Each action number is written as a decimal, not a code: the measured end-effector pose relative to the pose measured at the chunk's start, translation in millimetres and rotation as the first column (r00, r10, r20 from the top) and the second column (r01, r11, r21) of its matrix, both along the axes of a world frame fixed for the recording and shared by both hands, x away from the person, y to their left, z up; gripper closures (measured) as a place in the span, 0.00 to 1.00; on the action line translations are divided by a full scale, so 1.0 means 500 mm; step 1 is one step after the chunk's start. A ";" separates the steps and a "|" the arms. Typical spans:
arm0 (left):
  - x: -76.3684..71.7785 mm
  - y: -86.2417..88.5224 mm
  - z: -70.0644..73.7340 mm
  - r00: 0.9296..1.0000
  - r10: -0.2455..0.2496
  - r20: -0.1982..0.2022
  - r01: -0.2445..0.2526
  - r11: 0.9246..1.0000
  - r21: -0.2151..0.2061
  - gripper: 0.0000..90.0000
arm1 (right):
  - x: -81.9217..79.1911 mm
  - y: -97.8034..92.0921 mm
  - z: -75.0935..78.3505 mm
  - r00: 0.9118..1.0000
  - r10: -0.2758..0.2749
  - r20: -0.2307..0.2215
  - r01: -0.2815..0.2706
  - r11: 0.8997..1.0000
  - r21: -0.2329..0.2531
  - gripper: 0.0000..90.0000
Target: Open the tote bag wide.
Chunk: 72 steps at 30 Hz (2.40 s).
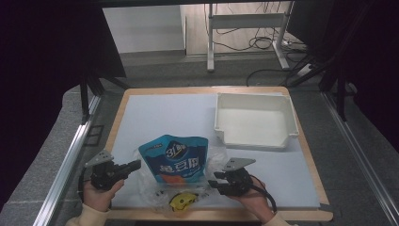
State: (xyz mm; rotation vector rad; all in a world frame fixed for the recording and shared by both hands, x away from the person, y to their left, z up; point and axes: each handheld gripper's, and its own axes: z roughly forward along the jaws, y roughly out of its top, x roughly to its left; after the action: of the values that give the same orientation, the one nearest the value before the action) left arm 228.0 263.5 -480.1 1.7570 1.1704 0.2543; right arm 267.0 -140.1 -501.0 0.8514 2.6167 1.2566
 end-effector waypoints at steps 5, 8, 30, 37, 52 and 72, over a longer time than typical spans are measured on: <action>-0.001 -0.005 -0.008 1.000 -0.010 -0.008 0.010 1.000 0.001 1.00 | -0.031 -0.026 0.065 0.998 -0.008 0.070 0.001 0.996 0.089 0.50; -0.002 -0.007 -0.011 1.000 -0.013 -0.010 0.013 1.000 0.005 1.00 | -0.042 -0.036 0.091 0.995 -0.020 0.098 0.009 0.993 0.117 0.47; -0.007 -0.008 -0.010 1.000 -0.022 0.000 0.022 1.000 0.010 1.00 | 0.002 -0.084 0.194 0.989 -0.093 0.118 0.079 0.990 0.116 0.76; -0.012 0.000 -0.016 1.000 -0.018 -0.009 0.018 1.000 0.012 1.00 | 0.005 -0.075 0.166 0.991 -0.073 0.113 0.062 0.993 0.100 0.96; -0.021 0.010 -0.057 0.996 -0.010 -0.084 0.016 0.997 0.070 1.00 | 0.030 -0.106 0.067 0.982 -0.173 0.072 0.172 0.985 0.025 0.97; -0.009 0.009 -0.114 0.980 -0.006 -0.201 0.037 0.988 0.153 1.00 | 0.044 -0.121 -0.026 0.978 -0.207 -0.036 0.204 0.976 -0.083 0.97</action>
State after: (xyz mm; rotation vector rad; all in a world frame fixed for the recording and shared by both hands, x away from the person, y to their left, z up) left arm 223.7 268.2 -537.1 1.9672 1.3029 0.1621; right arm 288.9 -200.8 -514.1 1.1143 2.5133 1.0861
